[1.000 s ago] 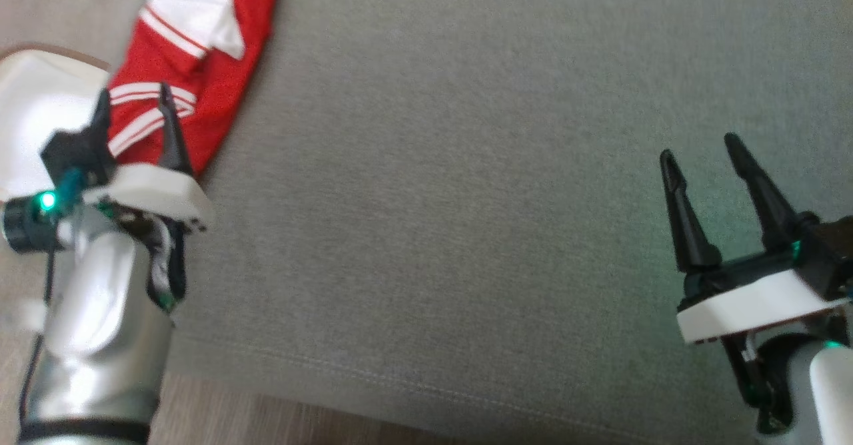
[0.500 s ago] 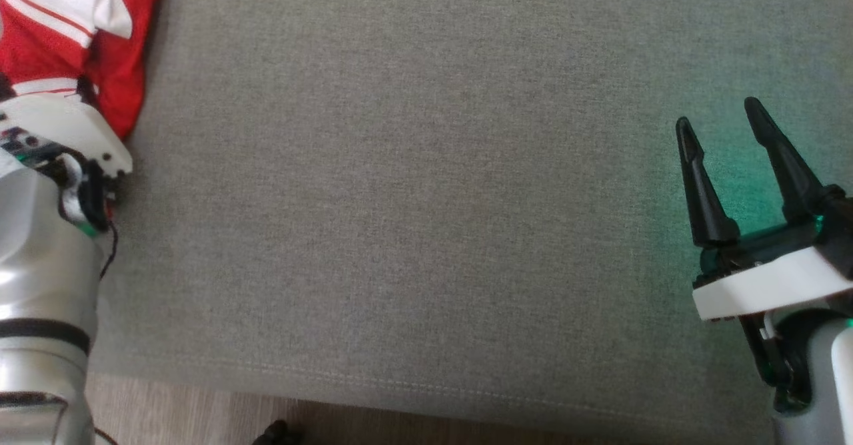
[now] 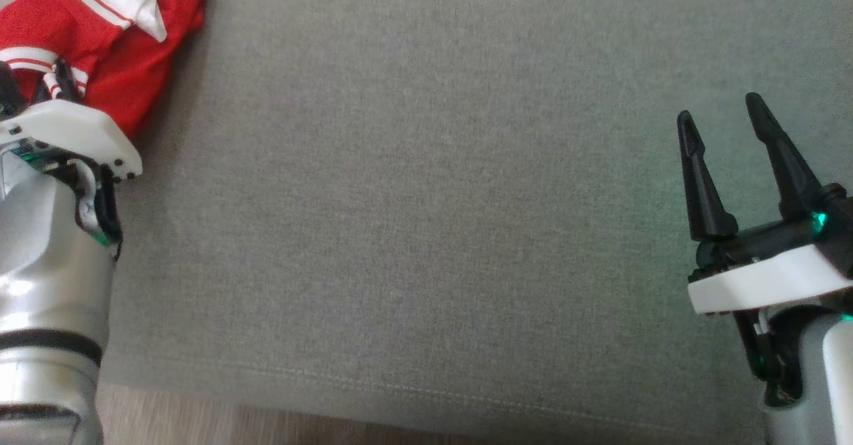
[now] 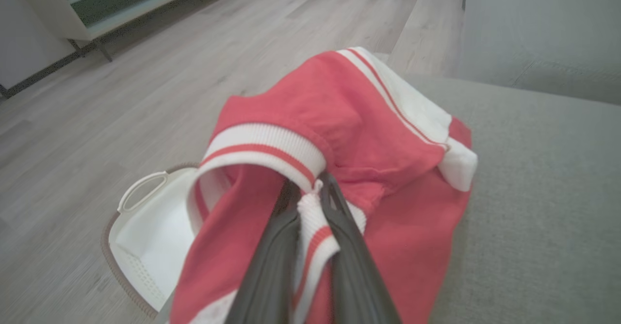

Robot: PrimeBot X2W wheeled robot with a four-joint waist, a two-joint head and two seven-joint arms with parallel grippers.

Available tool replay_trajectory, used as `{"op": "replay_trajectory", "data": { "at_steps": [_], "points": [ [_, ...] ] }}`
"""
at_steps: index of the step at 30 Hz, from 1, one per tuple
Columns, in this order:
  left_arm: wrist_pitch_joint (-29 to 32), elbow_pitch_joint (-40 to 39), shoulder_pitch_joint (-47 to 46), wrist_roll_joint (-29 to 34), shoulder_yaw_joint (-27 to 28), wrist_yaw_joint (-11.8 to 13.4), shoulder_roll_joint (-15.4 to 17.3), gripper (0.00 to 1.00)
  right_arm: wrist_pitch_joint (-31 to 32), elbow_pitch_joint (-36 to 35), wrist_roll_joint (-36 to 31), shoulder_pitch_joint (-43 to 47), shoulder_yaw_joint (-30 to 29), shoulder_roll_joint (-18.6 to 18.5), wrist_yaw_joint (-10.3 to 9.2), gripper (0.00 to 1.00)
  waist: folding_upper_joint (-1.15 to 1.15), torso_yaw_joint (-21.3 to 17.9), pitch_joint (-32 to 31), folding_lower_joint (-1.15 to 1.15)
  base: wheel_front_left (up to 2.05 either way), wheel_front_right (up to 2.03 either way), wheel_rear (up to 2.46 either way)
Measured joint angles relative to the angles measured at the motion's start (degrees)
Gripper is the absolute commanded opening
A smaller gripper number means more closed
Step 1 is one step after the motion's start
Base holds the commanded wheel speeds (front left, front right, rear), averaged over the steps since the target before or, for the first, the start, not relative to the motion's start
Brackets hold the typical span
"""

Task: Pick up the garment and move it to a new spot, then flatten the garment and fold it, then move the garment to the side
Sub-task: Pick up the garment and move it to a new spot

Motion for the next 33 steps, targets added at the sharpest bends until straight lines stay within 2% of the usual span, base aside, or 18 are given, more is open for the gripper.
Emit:
{"op": "replay_trajectory", "data": {
  "at_steps": [6, 10, 17, 19, 22, 24, 30, 33],
  "points": [
    [0.0, -13.3, 10.3, 0.9, 0.6, 1.5, 0.3, 0.00, -2.0, 2.0, 0.0, 1.3, -0.5, 2.6, 0.00, 1.00, 0.00, -0.1, -6.2, 0.00, 0.00, 0.00, 0.00],
    [-0.1, -23.0, 20.0, 1.8, 0.3, 3.5, 0.1, 0.00, -3.0, 3.1, 0.0, 4.2, -1.0, 3.9, 0.00, 1.00, 0.00, -0.6, -10.0, 0.00, 0.00, 0.00, 0.00],
    [4.0, -41.4, 34.7, 4.3, -4.2, 6.2, -0.6, 0.00, -3.3, 3.7, 0.0, 7.2, -1.8, 5.1, 0.00, 1.00, 0.00, -3.9, -13.3, -0.01, 0.00, 0.00, 0.00],
    [5.7, -46.4, 37.1, 4.8, -6.3, 6.2, -1.2, 0.00, -3.3, 3.8, 0.2, 7.2, -1.8, 5.2, 0.00, 1.00, 0.00, -5.2, -13.4, -0.01, 0.00, 0.00, 0.00],
    [8.4, -51.5, 38.7, 6.2, -10.3, 6.0, -2.0, 0.00, -3.3, 4.0, 1.0, 7.2, -1.2, 5.6, 0.00, 1.00, 0.00, -7.5, -13.3, -0.01, 0.00, 0.00, 0.00],
    [9.9, -53.0, 38.8, 6.7, -12.9, 4.9, -2.9, 0.00, -3.8, 4.3, 1.0, 7.2, -0.7, 5.8, 0.00, 1.00, 0.00, -9.2, -13.1, -0.01, 0.00, 0.00, 0.00],
    [11.4, -51.8, 36.2, 8.3, -20.5, 1.1, -6.8, 0.00, -4.6, 6.0, 2.1, 7.0, 0.4, 6.3, 0.00, 1.00, 0.00, -15.5, -12.5, -0.01, 0.00, 0.00, 0.00],
    [11.4, -50.3, 33.7, 9.1, -22.4, -0.1, -7.8, 0.00, -4.8, 6.4, 2.4, 7.0, 0.5, 6.3, 0.00, 1.00, 0.00, -17.8, -12.2, -0.01, 0.00, 0.00, 0.00]
  ]
}}
